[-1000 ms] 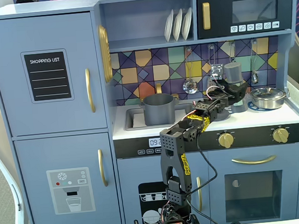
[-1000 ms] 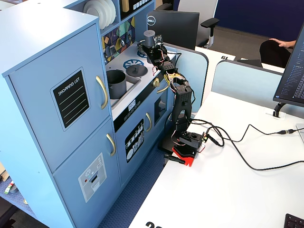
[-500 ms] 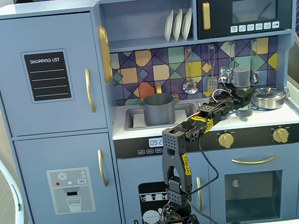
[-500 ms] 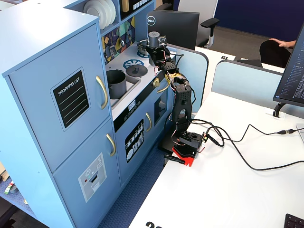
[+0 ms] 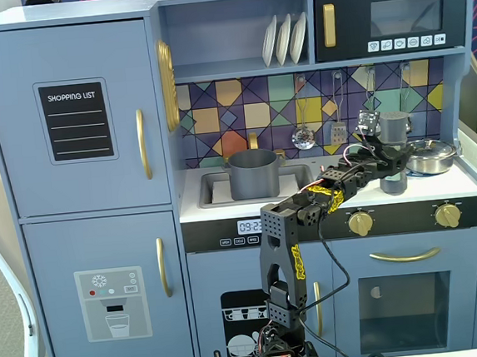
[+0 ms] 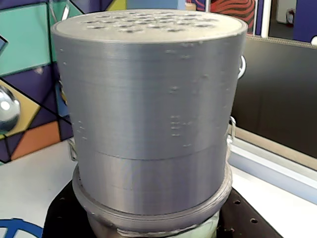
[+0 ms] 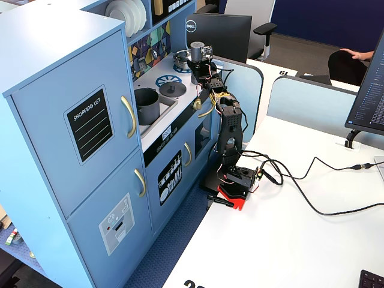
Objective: Put salt in the gray recipient
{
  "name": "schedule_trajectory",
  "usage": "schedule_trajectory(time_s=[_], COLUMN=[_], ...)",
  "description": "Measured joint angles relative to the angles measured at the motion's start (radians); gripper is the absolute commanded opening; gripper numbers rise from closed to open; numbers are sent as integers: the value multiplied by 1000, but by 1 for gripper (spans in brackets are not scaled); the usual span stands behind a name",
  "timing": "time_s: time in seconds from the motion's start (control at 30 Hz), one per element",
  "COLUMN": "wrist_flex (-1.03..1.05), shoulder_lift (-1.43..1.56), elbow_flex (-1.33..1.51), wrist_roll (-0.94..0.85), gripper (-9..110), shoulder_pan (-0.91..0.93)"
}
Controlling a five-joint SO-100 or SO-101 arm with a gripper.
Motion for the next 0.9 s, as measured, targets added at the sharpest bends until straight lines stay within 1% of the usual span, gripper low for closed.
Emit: schedule_trajectory(time_s=[0.5,0.53,0.63,0.77,0.83,0.9], wrist_flex=[-6,-6,-6,-5,-3,-3], shoulder_lift=[3,3,3,3,0,2], elbow_flex=[44,44,44,52,61,64], wrist_roll=[-12,-12,-12,-20,-3,11], gripper=[0,4,26,48,53,55], shoulder_pan=[5,5,5,11,15,25])
